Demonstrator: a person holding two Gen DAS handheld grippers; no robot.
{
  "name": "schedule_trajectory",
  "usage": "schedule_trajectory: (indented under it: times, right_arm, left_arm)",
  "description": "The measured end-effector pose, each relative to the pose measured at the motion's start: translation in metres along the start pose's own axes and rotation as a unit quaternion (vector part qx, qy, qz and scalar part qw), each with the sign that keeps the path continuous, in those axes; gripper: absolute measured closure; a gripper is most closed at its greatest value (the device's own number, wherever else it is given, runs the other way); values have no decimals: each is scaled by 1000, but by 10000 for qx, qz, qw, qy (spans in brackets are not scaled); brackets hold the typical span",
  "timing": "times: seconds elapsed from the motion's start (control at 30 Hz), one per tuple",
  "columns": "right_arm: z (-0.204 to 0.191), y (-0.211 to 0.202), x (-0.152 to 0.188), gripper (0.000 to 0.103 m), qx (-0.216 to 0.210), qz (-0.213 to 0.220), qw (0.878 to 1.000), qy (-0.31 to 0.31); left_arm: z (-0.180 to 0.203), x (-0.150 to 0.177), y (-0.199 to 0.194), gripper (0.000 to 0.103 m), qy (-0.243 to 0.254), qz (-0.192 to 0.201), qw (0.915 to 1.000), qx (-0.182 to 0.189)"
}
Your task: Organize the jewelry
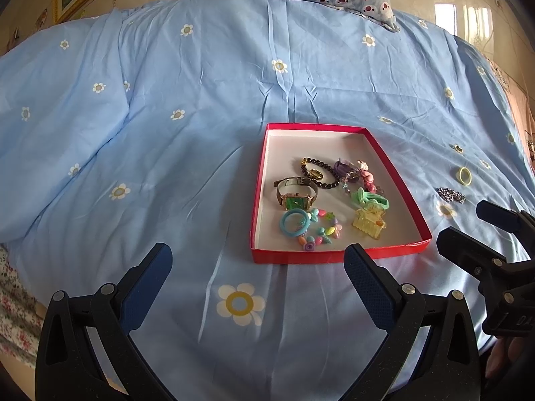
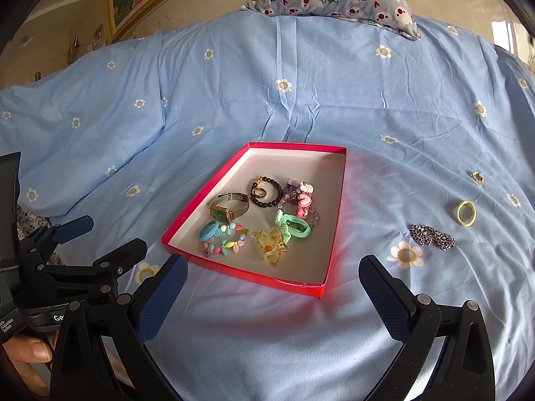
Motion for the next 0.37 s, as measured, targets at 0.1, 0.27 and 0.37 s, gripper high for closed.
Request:
schedule_trajectory:
  times: [0.1,0.27,0.37]
  right_arm:
    - [1,1,-1,0,-2,-6,10000,3]
    - [3,3,0,0,-20,-16,10000,50]
    - [5,6,0,0,-26,-44,10000,73]
  left_arm:
    - [-1,-1,-1,0,4,4,10000,-4]
    - [0,-1,1,0,-3,-14,10000,11]
    - [0,-2,6,0,-15,-59,10000,65]
Point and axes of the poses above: each gripper's, at about its wrist camera, not at the fingertips, and y roughly the way its jaws point, z to its right, x to its underside, the point moved 5 cm from there along y, roughly the way its jaws point, and after that the axes turned 15 degrees about -z, right-handed, at the moved point
